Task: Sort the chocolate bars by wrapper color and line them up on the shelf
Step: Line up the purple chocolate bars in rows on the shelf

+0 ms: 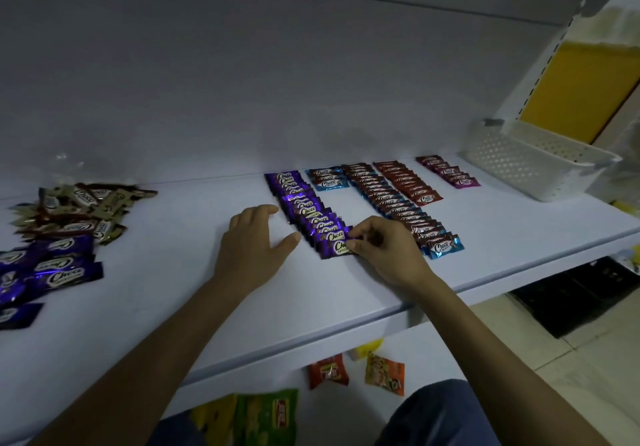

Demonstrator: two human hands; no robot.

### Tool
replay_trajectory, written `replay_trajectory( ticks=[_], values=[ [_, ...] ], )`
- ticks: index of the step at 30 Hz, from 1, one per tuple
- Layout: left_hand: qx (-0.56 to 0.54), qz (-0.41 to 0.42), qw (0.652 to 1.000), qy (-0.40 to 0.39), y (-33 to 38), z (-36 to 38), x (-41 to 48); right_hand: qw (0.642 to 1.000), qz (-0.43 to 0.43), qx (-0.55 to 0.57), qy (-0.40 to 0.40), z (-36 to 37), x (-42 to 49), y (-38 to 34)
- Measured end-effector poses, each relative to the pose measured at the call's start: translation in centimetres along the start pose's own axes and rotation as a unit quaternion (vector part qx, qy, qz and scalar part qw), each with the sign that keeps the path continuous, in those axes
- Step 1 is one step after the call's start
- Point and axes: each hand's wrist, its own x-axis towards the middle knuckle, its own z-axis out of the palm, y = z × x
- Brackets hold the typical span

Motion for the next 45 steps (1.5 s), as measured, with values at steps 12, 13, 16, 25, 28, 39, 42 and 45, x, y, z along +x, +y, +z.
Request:
replay_trajectory(
  ticks=[12,13,16,25,28,39,42,45],
  values=[
    [0.166,0.035,0.983,-0.063,0.1,0.3,0.0,0.999,-0.039,0.026,0.020,0.2,0.6,0.8],
    [0.172,0.037,0.982,-0.067,0.1,0.3,-0.1,0.998,-0.040,0.031,0.029,0.1,0.6,0.8],
    [0.188,0.035,0.979,-0.069,0.4,0.2,-0.4,0.997,-0.030,0.038,0.053,-0.2,0.4,0.9],
    [0.232,0.010,0.962,-0.145,1.8,0.7,-0.2,0.923,-0.101,-0.368,0.049,0.2,2.2,2.0],
    [0.222,-0.006,0.959,-0.178,2.2,0.9,-0.7,0.958,-0.082,-0.273,0.037,0.7,2.8,1.1],
    [0.250,-0.024,0.948,-0.196,2.8,1.2,-0.5,0.914,0.149,0.372,-0.062,1.9,5.6,-3.7],
    [0.251,-0.025,0.946,-0.205,2.8,1.3,-0.4,0.913,0.150,0.375,-0.057,2.6,5.8,-3.6],
    [0.256,-0.026,0.942,-0.215,3.0,1.4,-0.2,0.905,0.157,0.393,-0.050,3.0,5.9,-3.0]
  ],
)
